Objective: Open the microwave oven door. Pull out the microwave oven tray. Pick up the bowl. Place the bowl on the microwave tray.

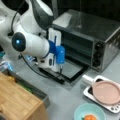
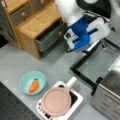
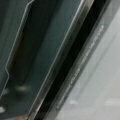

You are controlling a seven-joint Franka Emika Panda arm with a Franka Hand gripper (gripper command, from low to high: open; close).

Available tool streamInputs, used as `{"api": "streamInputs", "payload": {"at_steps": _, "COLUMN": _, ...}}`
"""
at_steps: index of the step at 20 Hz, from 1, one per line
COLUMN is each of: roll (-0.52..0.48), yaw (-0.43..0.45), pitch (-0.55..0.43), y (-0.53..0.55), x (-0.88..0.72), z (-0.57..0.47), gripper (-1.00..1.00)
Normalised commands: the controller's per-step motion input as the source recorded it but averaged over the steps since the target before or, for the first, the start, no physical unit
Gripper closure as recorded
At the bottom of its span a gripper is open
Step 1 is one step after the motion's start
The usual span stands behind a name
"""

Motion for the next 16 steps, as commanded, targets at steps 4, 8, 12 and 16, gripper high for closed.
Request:
{"api": "streamInputs", "payload": {"at_steps": 4, "roll": 0.227, "yaw": 0.21, "pitch": -0.253, "y": 0.11, "x": 0.16, "z": -0.2, "gripper": -1.0}}
{"api": "streamInputs", "payload": {"at_steps": 8, "roll": 0.223, "yaw": 0.187, "pitch": -0.234, "y": 0.07, "x": 0.18, "z": -0.25, "gripper": -1.0}}
{"api": "streamInputs", "payload": {"at_steps": 12, "roll": 0.224, "yaw": 0.161, "pitch": -0.19, "y": 0.05, "x": 0.17, "z": -0.23, "gripper": -1.0}}
{"api": "streamInputs", "payload": {"at_steps": 16, "roll": 0.18, "yaw": 0.114, "pitch": -0.116, "y": 0.07, "x": 0.13, "z": -0.15, "gripper": -1.0}}
